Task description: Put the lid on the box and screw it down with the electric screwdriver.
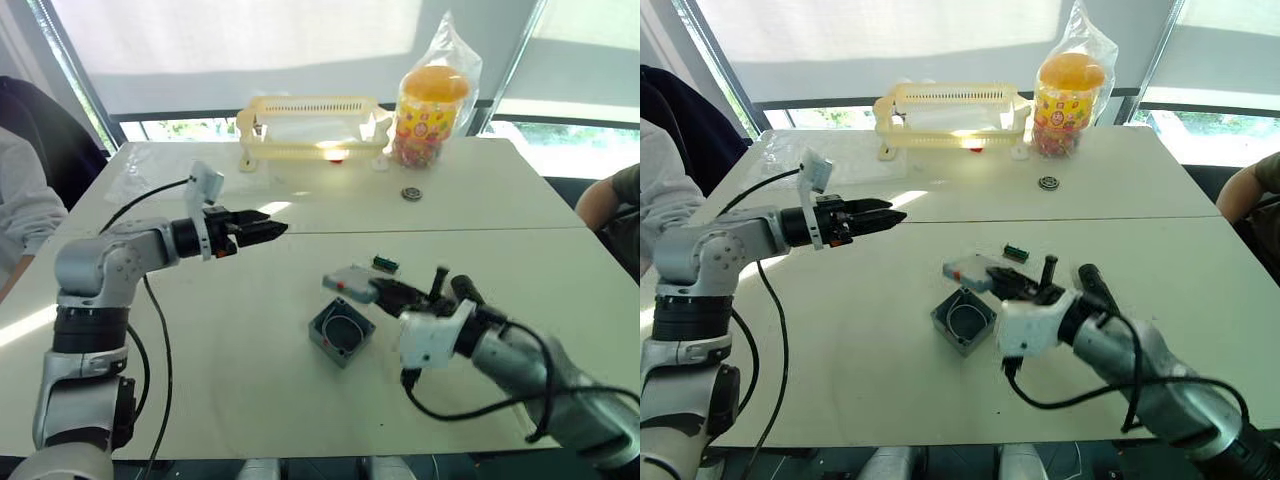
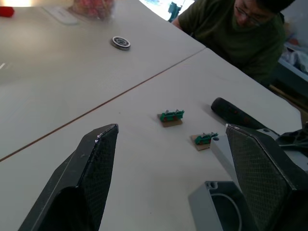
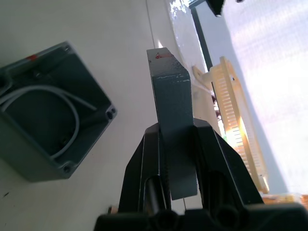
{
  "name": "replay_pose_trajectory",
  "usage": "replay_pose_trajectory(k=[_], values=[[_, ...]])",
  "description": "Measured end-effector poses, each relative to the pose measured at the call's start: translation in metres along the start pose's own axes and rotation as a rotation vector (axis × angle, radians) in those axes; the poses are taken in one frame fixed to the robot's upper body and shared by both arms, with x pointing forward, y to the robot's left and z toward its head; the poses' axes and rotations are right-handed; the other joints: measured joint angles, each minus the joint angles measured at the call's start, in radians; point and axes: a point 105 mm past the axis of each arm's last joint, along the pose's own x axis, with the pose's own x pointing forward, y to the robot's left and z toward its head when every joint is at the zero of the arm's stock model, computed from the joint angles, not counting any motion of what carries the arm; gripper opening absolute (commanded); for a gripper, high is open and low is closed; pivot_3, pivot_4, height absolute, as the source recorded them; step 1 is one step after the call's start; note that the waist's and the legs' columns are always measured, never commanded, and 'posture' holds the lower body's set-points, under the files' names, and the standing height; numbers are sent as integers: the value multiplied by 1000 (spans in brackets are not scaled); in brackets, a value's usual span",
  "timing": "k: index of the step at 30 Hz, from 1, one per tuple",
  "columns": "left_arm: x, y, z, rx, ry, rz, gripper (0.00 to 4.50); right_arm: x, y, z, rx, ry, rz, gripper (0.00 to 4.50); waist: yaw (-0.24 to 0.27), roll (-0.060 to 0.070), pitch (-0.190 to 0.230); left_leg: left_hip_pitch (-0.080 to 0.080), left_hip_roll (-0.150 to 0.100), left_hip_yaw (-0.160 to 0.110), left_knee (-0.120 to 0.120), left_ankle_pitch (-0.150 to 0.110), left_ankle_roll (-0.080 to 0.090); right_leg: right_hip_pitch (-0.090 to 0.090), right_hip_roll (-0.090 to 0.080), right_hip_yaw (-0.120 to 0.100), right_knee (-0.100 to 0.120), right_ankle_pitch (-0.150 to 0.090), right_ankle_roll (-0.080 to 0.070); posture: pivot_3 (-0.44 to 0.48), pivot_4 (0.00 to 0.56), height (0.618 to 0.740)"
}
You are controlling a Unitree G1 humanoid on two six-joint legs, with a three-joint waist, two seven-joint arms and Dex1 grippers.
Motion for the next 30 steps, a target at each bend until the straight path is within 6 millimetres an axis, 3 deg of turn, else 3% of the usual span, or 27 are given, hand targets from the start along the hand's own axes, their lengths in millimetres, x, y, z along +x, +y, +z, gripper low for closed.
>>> replay_pose_trajectory(k=[8,15,22,30], values=[[22,-14,-8,-14,44,-108,3636,3,20,19,-63,12,-69,178,-1,0,0,0,0,0,1,0,0,0,0,0,1,0,0,0,150,740],[37,-27,-16,-11,77,-194,3636,9,34,23,-76,12,-59,178,1,0,0,0,0,0,1,0,0,1,0,0,1,0,0,0,150,740],[45,-46,-43,30,171,-302,3636,9,43,25,-84,-8,-37,178,-2,0,0,1,0,0,1,0,0,1,0,0,1,0,0,0,150,740],[42,-50,-63,76,248,-336,3636,8,43,21,-96,-8,-35,178,1,0,0,1,0,-1,1,0,0,2,0,0,1,0,-1,0,150,740]])
